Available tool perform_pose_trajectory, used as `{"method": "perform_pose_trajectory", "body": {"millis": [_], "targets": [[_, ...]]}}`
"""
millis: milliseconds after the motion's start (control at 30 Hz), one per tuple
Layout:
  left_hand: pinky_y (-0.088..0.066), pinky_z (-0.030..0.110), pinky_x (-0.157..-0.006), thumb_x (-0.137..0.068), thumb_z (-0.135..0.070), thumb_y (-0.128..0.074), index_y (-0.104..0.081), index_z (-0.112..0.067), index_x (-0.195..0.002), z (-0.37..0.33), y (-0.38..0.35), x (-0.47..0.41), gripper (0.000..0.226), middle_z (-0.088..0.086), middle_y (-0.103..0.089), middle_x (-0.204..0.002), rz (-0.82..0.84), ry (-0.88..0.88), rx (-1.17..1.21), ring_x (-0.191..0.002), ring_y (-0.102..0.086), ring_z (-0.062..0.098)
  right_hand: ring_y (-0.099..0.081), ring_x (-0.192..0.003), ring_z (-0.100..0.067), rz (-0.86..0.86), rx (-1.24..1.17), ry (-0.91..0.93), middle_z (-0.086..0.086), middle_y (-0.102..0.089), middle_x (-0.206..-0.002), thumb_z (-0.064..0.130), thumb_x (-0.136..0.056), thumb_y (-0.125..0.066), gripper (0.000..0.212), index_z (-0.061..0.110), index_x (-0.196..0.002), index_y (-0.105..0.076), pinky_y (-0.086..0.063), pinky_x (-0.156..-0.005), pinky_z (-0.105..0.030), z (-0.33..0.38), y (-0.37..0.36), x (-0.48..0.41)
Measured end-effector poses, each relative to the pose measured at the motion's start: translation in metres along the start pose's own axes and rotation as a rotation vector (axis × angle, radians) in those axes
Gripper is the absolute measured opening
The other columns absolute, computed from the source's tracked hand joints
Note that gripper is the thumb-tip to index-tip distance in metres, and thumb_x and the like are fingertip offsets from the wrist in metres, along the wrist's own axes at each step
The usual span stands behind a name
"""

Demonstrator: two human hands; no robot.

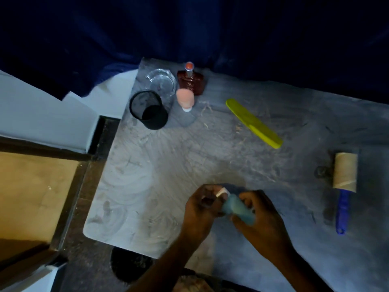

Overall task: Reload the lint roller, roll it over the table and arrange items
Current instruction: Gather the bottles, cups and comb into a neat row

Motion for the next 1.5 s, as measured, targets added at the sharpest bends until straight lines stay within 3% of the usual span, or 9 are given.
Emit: {"method": "perform_pose_trajectory", "body": {"millis": [133, 267, 467, 667, 833, 900, 967, 1100, 1500], "targets": [[-0.064, 0.033, -0.074, -0.094, -0.026, -0.07, -0.079, -0.021, -0.108, -0.036, 0.008, -0.029, 0.017, 0.012, -0.079, -0.104, 0.039, 0.088, 0.345, -0.09, -0.078, 0.025, -0.071, -0.089, -0.012, -0.076, -0.575, -0.119, 0.007, -0.073, -0.099, 0.027, -0.081, -0.084, 0.032, 0.028, -0.108, -0.066, -0.063, -0.073, -0.036, 0.029, 0.012, -0.045], [-0.064, 0.031, -0.08, -0.106, -0.02, -0.059, -0.07, -0.01, -0.128, -0.069, 0.009, -0.066, 0.027, 0.021, -0.076, -0.122, 0.031, 0.027, 0.528, -0.099, -0.078, 0.022, -0.074, -0.094, -0.016, -0.133, -0.675, 0.028, 0.005, -0.075, -0.107, 0.036, -0.086, -0.077, 0.031, 0.028, -0.114, -0.067, -0.063, -0.073, -0.041, 0.078, 0.005, -0.098], [-0.064, 0.029, -0.074, -0.102, -0.011, -0.065, -0.067, -0.007, -0.123, -0.096, 0.025, -0.106, 0.022, 0.016, -0.079, -0.11, -0.163, -0.138, 0.38, -0.094, -0.079, 0.025, -0.07, -0.098, -0.004, -0.225, -0.435, 0.183, 0.012, -0.073, -0.111, 0.034, -0.091, -0.071, 0.027, 0.029, -0.117, -0.065, -0.061, -0.084, -0.034, 0.12, -0.018, -0.171], [-0.057, 0.015, -0.066, -0.088, 0.01, -0.066, -0.061, -0.005, -0.131, -0.1, 0.029, -0.118, 0.045, 0.015, -0.074, -0.112, -0.394, -0.349, 0.027, -0.072, -0.068, 0.004, -0.068, -0.101, -0.02, -0.17, -0.027, 0.351, -0.002, -0.066, -0.118, 0.029, -0.093, -0.069, 0.036, 0.017, -0.126, -0.061, -0.058, -0.083, -0.045, 0.137, -0.029, -0.212], [-0.056, 0.012, -0.066, -0.09, 0.017, -0.06, -0.054, -0.003, -0.141, -0.1, 0.027, -0.121, 0.054, 0.031, -0.067, -0.121, -0.332, -0.4, 0.046, -0.082, -0.063, 0.03, -0.065, -0.108, -0.027, -0.088, 0.118, 0.394, -0.005, -0.06, -0.128, 0.028, -0.095, -0.064, 0.039, 0.018, -0.132, -0.055, -0.056, -0.088, -0.046, 0.141, -0.032, -0.224], [-0.064, 0.029, -0.074, -0.09, 0.013, -0.062, -0.054, -0.008, -0.142, -0.098, 0.028, -0.122, 0.056, 0.022, -0.072, -0.119, -0.327, -0.419, 0.0, -0.085, -0.071, 0.036, -0.063, -0.111, -0.028, -0.072, 0.153, 0.396, -0.005, -0.058, -0.129, 0.028, -0.096, -0.064, 0.039, 0.018, -0.132, -0.055, -0.054, -0.089, -0.043, 0.141, -0.033, -0.227], [-0.064, 0.042, -0.077, -0.089, 0.01, -0.065, -0.055, -0.011, -0.142, -0.095, 0.03, -0.125, 0.058, 0.015, -0.073, -0.119, -0.333, -0.426, -0.011, -0.087, -0.074, 0.033, -0.061, -0.115, -0.028, -0.058, 0.166, 0.393, -0.005, -0.058, -0.131, 0.029, -0.096, -0.064, 0.038, 0.017, -0.131, -0.055, -0.053, -0.09, -0.04, 0.143, -0.034, -0.228], [-0.062, 0.027, -0.08, -0.088, 0.007, -0.07, -0.056, -0.015, -0.144, -0.09, 0.032, -0.131, 0.062, 0.004, -0.069, -0.13, -0.334, -0.44, -0.002, -0.094, -0.074, 0.031, -0.06, -0.117, -0.027, -0.037, 0.172, 0.385, -0.005, -0.056, -0.135, 0.029, -0.097, -0.063, 0.039, 0.016, -0.132, -0.055, -0.054, -0.093, -0.046, 0.146, -0.034, -0.228], [-0.062, 0.026, -0.084, -0.088, 0.002, -0.072, -0.055, -0.014, -0.145, -0.089, 0.032, -0.134, 0.062, 0.002, -0.068, -0.132, -0.35, -0.461, -0.008, -0.099, -0.074, 0.019, -0.058, -0.119, -0.027, -0.041, 0.178, 0.371, -0.007, -0.057, -0.131, 0.029, -0.097, -0.062, 0.038, 0.013, -0.131, -0.056, -0.053, -0.092, -0.044, 0.145, -0.036, -0.22]]}}
Point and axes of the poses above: each hand's wrist, its own x-axis away from the middle knuckle, its own y-axis out of the back of the hand, z = x × y, the point moved 1 cm from there along -x, towards the middle knuckle
